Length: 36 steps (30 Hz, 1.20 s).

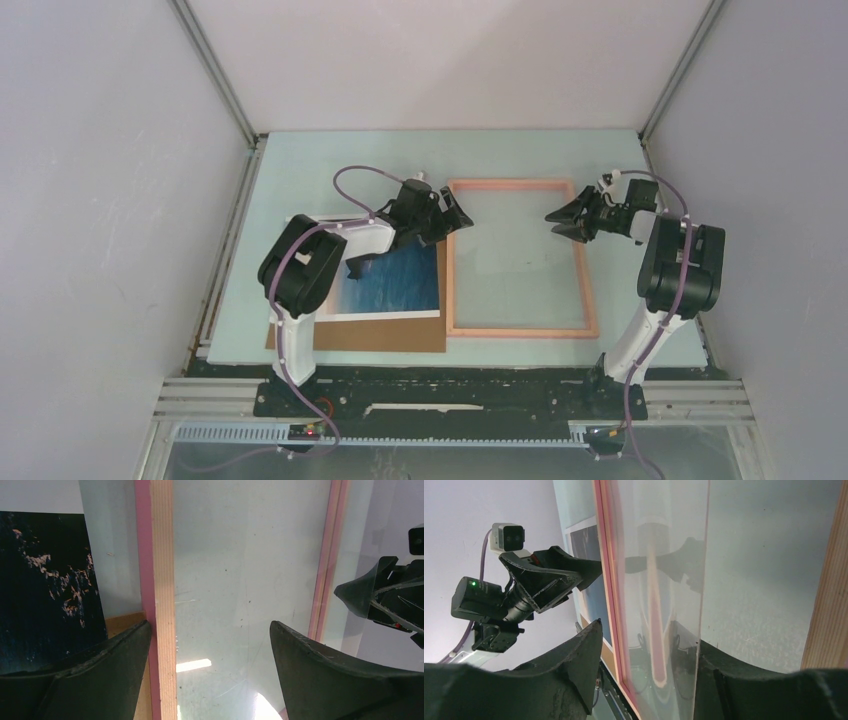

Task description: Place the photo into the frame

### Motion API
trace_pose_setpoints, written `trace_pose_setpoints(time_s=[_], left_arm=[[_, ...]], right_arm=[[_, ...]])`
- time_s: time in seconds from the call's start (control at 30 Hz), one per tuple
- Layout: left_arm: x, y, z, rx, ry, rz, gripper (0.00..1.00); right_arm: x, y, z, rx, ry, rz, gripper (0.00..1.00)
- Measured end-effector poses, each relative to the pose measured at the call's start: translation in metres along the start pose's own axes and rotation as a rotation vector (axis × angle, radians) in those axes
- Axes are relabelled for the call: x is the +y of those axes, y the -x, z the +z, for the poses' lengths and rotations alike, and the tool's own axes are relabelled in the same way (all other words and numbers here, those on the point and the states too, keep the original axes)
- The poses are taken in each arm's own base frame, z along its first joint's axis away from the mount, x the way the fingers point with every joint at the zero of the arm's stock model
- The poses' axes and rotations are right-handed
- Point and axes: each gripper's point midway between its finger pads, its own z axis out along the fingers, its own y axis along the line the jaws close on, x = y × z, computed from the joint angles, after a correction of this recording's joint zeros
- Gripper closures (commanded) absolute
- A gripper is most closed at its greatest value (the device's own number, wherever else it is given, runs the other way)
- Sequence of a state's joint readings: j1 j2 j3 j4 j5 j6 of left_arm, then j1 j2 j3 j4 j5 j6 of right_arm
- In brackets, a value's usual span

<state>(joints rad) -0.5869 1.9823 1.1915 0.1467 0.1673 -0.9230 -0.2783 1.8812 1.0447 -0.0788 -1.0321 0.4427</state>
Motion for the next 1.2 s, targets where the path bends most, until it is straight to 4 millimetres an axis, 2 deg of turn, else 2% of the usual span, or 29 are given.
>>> trace_pose_setpoints(time_s=[0.07,0.23,0.93,1.2], left_arm=[[0.000,0.000,0.000,0.000,0.000,0.000,0.08],[0.000,0.000,0.000,0.000,0.000,0.000,0.08],[0.001,0.001,0.000,-0.006,0.004,0.000,0.08],[0.001,0.001,0.000,-0.006,0.004,0.000,0.07]], right_arm=[[0.001,0.000,0.001,0.003,-0.002,-0.008,0.48],[0.003,0.001,0.001,0.003,0.005,-0.026,0.60],[0.024,0.004,-0.001,0.001,0.136,-0.074,0.91],[0.036,0.004,-0.003,0.000,0.206,-0.065,0.99]])
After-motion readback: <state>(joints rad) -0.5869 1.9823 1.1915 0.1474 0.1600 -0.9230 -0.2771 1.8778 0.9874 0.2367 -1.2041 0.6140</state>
